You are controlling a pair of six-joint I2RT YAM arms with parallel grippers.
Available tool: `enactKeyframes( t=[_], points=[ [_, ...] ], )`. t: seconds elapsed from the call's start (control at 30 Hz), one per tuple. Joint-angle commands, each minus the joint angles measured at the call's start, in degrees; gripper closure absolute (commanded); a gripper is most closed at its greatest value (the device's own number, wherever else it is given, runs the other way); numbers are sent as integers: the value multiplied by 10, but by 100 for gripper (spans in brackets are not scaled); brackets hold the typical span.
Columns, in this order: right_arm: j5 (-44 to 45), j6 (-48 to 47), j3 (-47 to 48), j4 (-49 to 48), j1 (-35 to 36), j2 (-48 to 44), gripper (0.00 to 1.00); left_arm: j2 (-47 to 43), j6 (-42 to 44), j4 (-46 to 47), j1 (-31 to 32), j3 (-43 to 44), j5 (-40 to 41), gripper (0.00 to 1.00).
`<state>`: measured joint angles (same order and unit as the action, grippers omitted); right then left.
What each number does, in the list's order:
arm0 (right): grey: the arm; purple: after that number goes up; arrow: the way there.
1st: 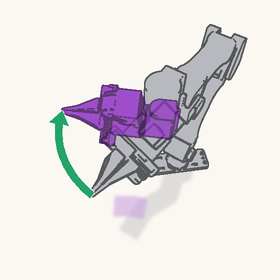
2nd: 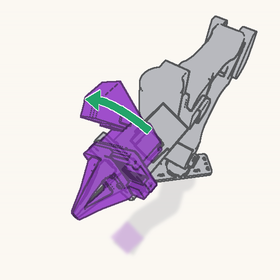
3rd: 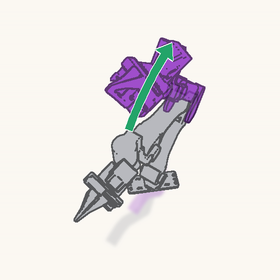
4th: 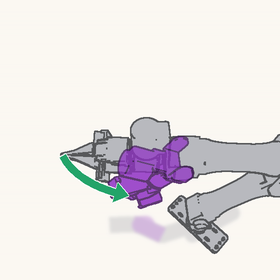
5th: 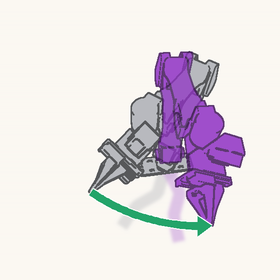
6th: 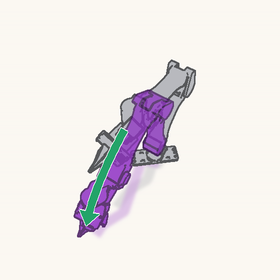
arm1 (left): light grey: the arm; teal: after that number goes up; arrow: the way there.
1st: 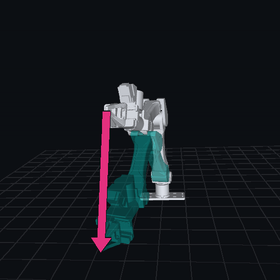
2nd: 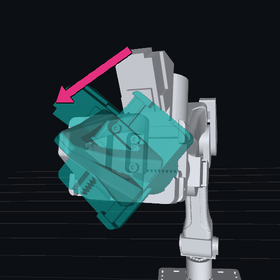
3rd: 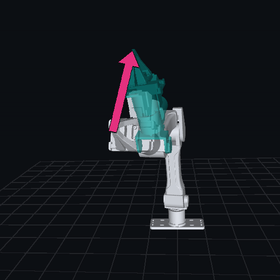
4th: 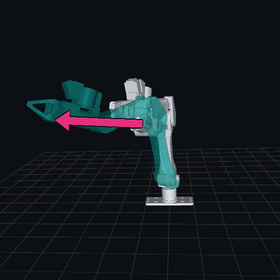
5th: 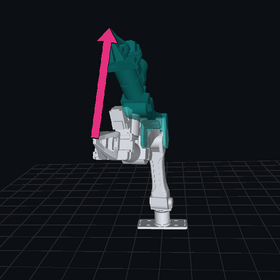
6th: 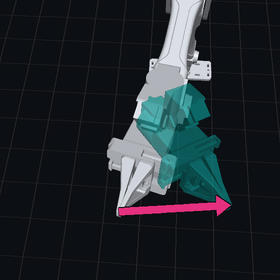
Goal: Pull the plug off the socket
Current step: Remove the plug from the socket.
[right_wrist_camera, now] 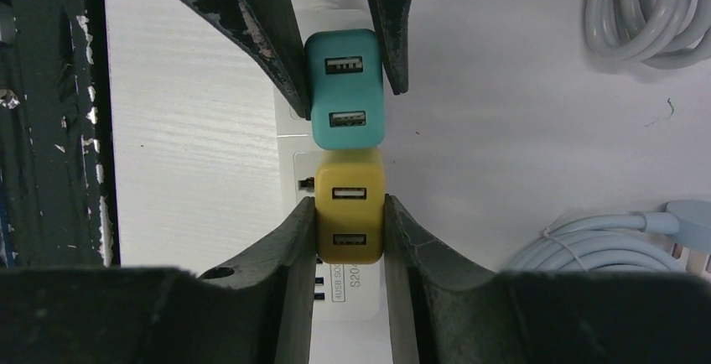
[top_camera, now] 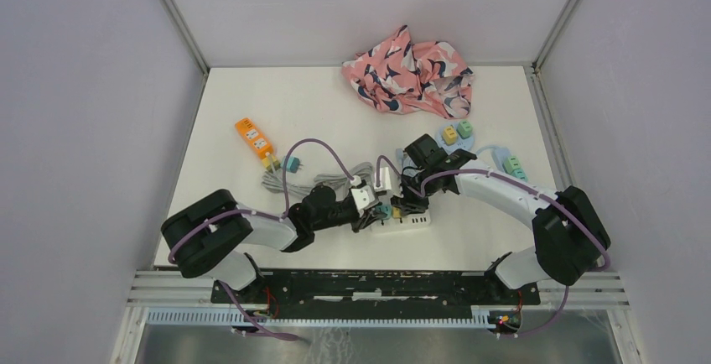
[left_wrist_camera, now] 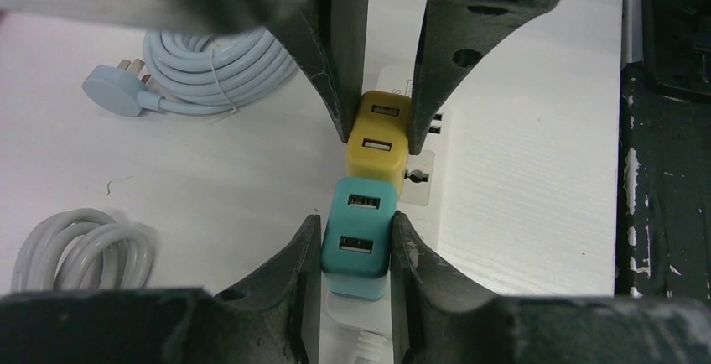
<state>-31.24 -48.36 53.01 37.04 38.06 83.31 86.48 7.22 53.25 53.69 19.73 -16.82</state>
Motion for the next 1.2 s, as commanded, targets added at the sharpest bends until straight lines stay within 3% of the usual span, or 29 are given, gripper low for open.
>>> enactKeyframes(
  t=[0.0, 0.1, 0.23, 0.5, 0.57, 0.67, 0.77, 0.87, 0.97, 1.17],
  points=[
    [-73, 117, 7, -95, 10, -7, 100, 21, 20, -16, 1, 19, -9, 97],
    [-39, 132, 4, -117, 8, -9, 100, 22, 20, -14, 0, 18, -7, 97],
    [-34, 87, 9, -79, -18, -16, 100, 19, 23, -13, -1, 10, 4, 97],
    [-146, -104, 16, 71, -31, -19, 100, 20, 23, -2, -6, 1, 8, 97],
    [-161, -94, 13, 63, -23, -17, 100, 21, 22, -2, -6, 2, 5, 97],
    [-157, -4, 8, 2, -13, -16, 100, 26, 19, 0, -6, 5, 0, 97],
    [-121, 120, -9, -108, -13, -27, 100, 31, 15, 1, -7, 8, -5, 97],
    [-79, 154, -9, -142, -18, -27, 100, 37, 12, 3, -7, 9, -8, 97],
    [-76, 117, -1, -109, -40, -26, 100, 39, 12, 4, -7, 7, -6, 97],
    [-130, -60, 6, 29, -61, -43, 100, 37, 17, 4, -7, 3, -1, 97]
  ],
)
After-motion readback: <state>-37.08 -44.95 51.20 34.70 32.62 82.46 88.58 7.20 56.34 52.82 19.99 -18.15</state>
